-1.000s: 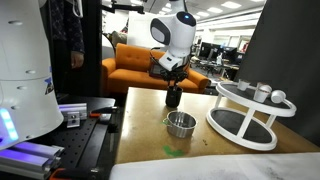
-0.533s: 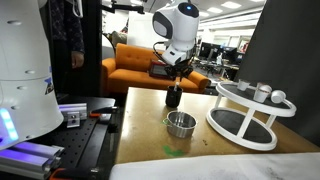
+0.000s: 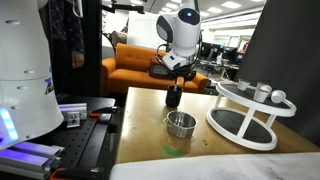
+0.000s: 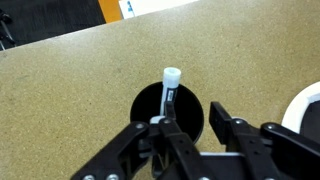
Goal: Put the marker on the table
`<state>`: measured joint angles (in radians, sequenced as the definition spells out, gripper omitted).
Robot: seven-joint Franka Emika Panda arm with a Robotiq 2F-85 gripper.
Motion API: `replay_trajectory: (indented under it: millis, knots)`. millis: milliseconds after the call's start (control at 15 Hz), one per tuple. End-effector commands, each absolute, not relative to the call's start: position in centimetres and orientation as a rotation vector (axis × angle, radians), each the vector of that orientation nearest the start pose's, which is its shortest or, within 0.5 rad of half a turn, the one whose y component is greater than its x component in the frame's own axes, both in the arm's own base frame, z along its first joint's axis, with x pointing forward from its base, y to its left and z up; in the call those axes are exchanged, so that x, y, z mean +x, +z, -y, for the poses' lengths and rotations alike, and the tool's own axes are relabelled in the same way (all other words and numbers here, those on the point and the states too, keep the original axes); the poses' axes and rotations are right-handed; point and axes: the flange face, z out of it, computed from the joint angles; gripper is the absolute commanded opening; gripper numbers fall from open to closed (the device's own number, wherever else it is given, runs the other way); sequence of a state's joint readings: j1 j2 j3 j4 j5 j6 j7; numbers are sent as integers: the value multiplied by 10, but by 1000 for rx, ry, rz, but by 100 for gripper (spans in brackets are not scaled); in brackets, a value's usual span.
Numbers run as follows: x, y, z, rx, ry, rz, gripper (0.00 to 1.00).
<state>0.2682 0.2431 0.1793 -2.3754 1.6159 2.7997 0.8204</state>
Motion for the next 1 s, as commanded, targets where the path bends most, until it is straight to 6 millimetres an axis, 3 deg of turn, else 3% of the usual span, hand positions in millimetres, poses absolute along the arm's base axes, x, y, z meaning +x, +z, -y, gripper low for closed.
replay_trajectory:
  millis: [0, 733, 800, 867, 933]
  knots:
    - [455, 199, -178, -1415, 427, -2088, 38]
    - [462, 172, -198, -1431, 476, -2106, 40]
    - [464, 170, -198, -1432, 480, -2107, 35]
    - [464, 168, -199, -1432, 484, -2109, 15]
    - [465, 166, -199, -1432, 487, -2110, 10]
